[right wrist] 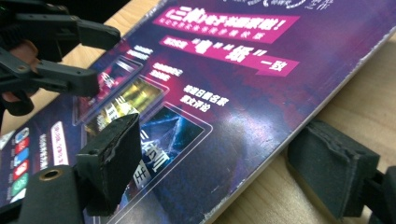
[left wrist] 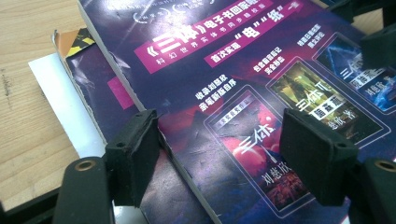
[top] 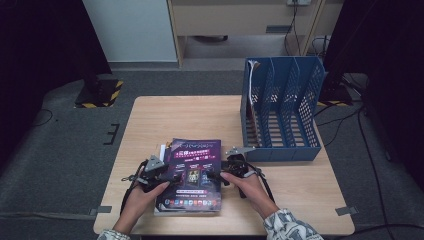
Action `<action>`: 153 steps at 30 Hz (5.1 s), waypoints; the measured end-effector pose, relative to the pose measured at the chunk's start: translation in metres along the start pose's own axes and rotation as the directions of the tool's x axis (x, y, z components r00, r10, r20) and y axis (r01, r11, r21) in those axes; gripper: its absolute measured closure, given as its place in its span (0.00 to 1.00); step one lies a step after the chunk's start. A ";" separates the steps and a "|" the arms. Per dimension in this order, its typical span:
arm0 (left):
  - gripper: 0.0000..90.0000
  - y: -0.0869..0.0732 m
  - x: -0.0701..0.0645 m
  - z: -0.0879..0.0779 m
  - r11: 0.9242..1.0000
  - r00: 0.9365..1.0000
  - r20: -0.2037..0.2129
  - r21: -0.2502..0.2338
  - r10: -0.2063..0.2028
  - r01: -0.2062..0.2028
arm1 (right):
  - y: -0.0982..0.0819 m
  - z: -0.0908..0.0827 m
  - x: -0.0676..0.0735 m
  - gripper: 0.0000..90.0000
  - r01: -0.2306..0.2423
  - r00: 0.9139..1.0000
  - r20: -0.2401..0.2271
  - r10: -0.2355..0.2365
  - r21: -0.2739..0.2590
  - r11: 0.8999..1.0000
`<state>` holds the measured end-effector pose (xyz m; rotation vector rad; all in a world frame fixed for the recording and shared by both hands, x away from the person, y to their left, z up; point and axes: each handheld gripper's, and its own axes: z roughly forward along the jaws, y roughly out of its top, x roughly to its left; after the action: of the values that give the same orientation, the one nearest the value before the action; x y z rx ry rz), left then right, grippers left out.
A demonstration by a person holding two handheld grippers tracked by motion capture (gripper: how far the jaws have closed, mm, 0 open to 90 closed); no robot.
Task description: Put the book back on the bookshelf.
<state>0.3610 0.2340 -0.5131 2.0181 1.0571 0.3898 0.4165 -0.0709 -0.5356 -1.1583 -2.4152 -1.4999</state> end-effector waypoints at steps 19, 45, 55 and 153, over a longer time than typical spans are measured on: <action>0.31 -0.002 0.002 -0.002 1.000 1.000 0.002 -0.003 0.002 -0.002 | 0.032 0.022 0.022 0.20 0.057 0.993 -0.100 -0.059 -0.021 0.998; 0.23 0.000 0.001 0.001 1.000 1.000 0.018 -0.019 -0.012 0.012 | 0.035 0.021 0.030 0.82 0.022 0.999 -0.023 -0.024 -0.101 0.995; 0.19 0.004 0.005 -0.003 0.993 0.997 0.048 -0.096 -0.066 0.070 | 0.046 0.001 0.055 0.86 0.197 0.980 0.011 -0.199 -0.203 0.959; 0.06 -0.006 0.064 -0.037 0.978 0.970 -0.193 -0.175 -0.150 0.116 | 0.108 -0.096 0.070 0.92 0.369 0.929 0.204 -0.308 -0.463 0.806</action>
<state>0.3750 0.3056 -0.5002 1.7789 1.2387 0.6033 0.4044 -0.0817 -0.3760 -0.9218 -2.4897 -2.3366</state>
